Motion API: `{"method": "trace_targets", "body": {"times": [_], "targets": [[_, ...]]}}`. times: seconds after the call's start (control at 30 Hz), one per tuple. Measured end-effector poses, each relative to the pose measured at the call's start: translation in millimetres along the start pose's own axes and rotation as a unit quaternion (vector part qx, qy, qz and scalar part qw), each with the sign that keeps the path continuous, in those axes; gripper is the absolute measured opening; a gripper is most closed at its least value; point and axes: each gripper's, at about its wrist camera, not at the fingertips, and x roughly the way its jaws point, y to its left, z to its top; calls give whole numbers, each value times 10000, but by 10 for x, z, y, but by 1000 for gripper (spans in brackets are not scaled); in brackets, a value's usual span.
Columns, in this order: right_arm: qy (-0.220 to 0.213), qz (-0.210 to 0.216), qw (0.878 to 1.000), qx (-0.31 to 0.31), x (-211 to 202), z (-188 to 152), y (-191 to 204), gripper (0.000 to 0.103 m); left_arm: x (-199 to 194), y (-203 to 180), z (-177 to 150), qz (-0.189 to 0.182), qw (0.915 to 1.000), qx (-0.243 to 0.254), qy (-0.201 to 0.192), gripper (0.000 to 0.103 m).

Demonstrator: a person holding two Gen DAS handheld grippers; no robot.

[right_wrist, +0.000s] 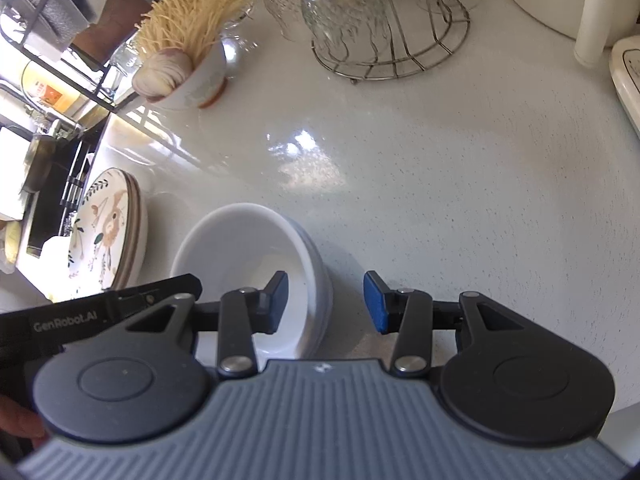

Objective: Organize plates and bowls
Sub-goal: 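Carry the ceramic bowl with the left tool over the floral plate stack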

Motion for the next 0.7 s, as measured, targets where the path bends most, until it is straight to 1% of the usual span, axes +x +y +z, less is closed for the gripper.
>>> {"method": "trace_targets", "body": {"times": [0.2, 0.47, 0.57, 0.6, 0.67, 0.7], "targets": [[113, 46, 9999, 79, 65, -53, -53, 45, 41, -10, -38, 110, 9999, -62, -4, 32], [262, 109, 9996, 79, 146, -22, -91, 44, 147, -24, -71, 192, 9996, -157, 151, 32], [261, 179, 9995, 72, 159, -26, -99, 44, 178, 13, -85, 148, 9992, -331, 194, 31], [253, 200, 9995, 73, 163, -31, -104, 40, 185, 21, -87, 140, 9991, -344, 201, 31], [239, 207, 9995, 89, 177, -44, -111, 35, 197, 23, -96, 174, 9992, -304, 214, 29], [228, 234, 9994, 107, 185, -50, -115, 33, 198, 25, -98, 169, 9991, -305, 224, 25]]}}
